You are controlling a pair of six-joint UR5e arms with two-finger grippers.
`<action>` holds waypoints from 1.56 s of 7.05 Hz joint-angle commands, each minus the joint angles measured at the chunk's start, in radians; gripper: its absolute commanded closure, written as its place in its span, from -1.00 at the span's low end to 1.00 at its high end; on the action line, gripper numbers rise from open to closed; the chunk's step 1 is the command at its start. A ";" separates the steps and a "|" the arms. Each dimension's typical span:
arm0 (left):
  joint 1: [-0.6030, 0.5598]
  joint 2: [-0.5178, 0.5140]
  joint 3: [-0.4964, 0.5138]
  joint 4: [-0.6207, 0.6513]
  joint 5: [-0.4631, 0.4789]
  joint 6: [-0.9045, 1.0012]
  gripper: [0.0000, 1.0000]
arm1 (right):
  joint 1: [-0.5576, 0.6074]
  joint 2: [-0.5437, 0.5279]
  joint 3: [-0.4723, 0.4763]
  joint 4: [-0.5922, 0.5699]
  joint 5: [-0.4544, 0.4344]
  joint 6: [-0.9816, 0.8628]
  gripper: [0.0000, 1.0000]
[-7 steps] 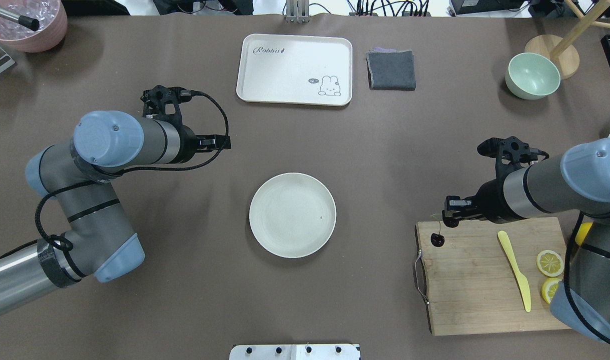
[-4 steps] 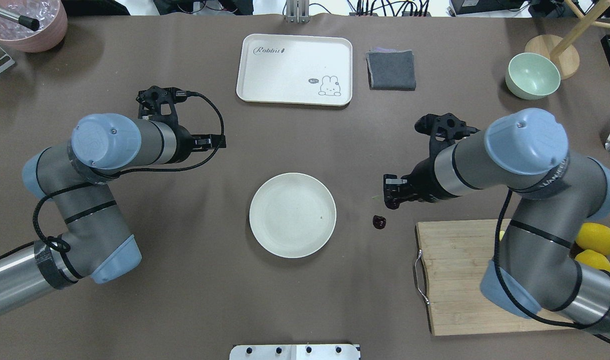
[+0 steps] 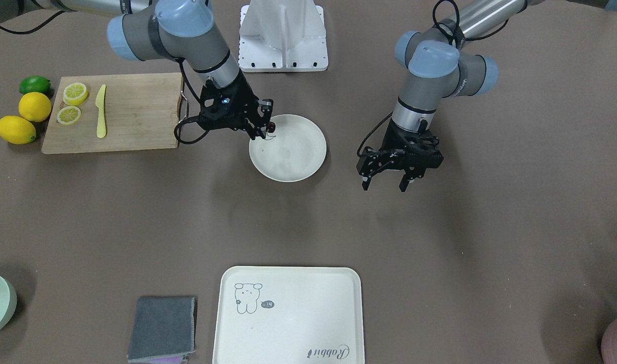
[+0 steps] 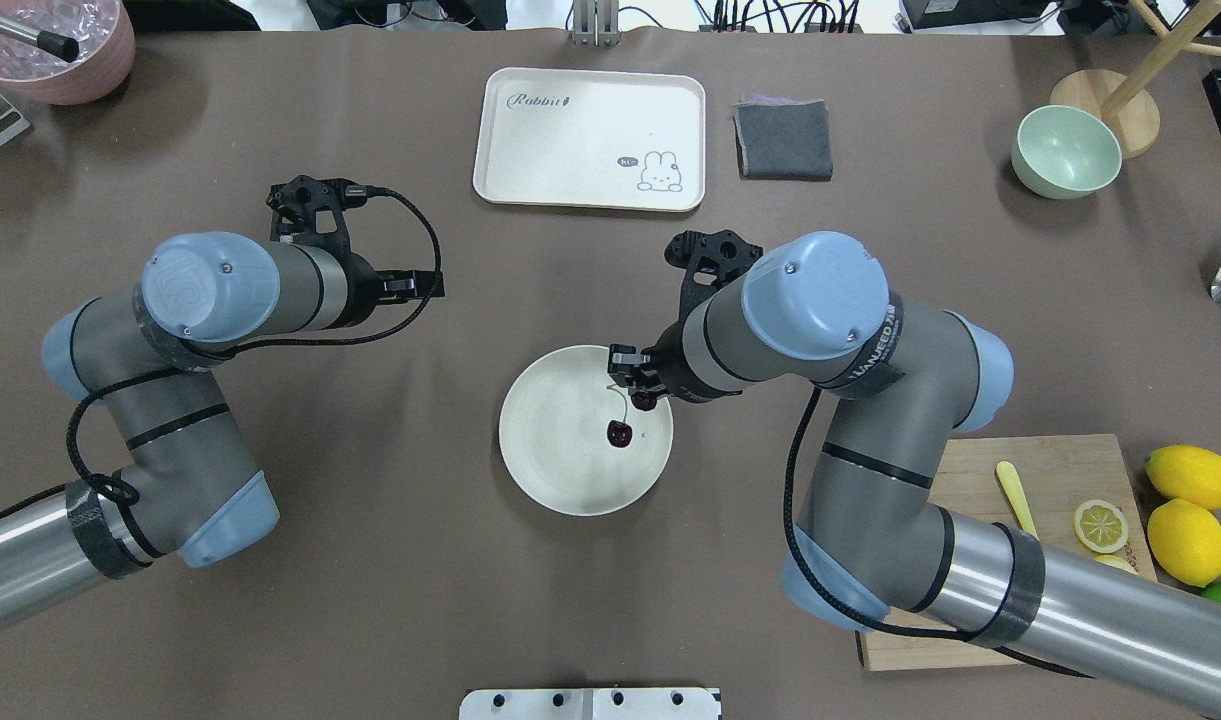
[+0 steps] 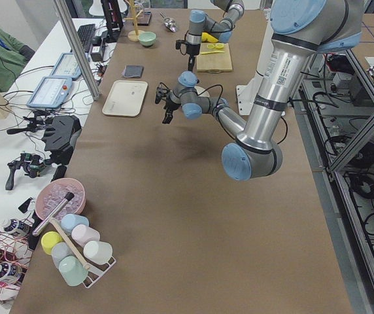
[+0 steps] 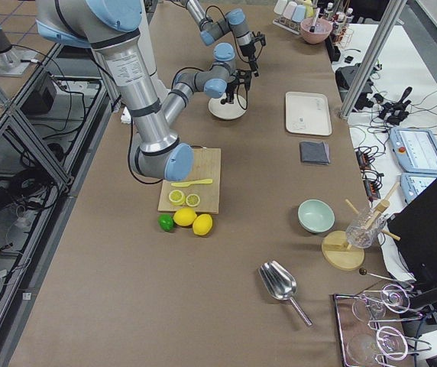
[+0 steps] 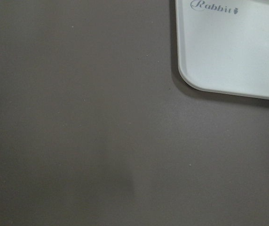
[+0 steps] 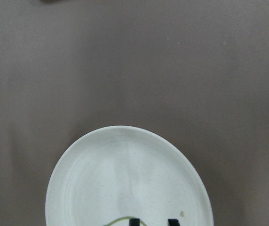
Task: Place red cherry on plate
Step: 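Carry the cherries with the right gripper over the white plate, then lower the cherries onto the plate and open the right gripper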
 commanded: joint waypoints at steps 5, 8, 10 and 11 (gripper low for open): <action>-0.002 -0.001 0.024 -0.002 0.000 0.002 -0.96 | -0.099 0.064 -0.148 0.097 -0.108 0.025 1.00; -0.002 -0.001 0.022 -0.002 0.000 0.002 -0.96 | -0.089 0.072 -0.150 0.097 -0.108 0.042 -1.00; -0.005 -0.001 0.017 0.007 -0.012 0.030 -0.96 | -0.009 0.077 -0.093 -0.004 -0.009 0.037 -1.00; -0.015 0.000 0.014 0.013 -0.035 0.146 -0.96 | 0.060 0.061 -0.035 -0.106 0.073 0.010 -1.00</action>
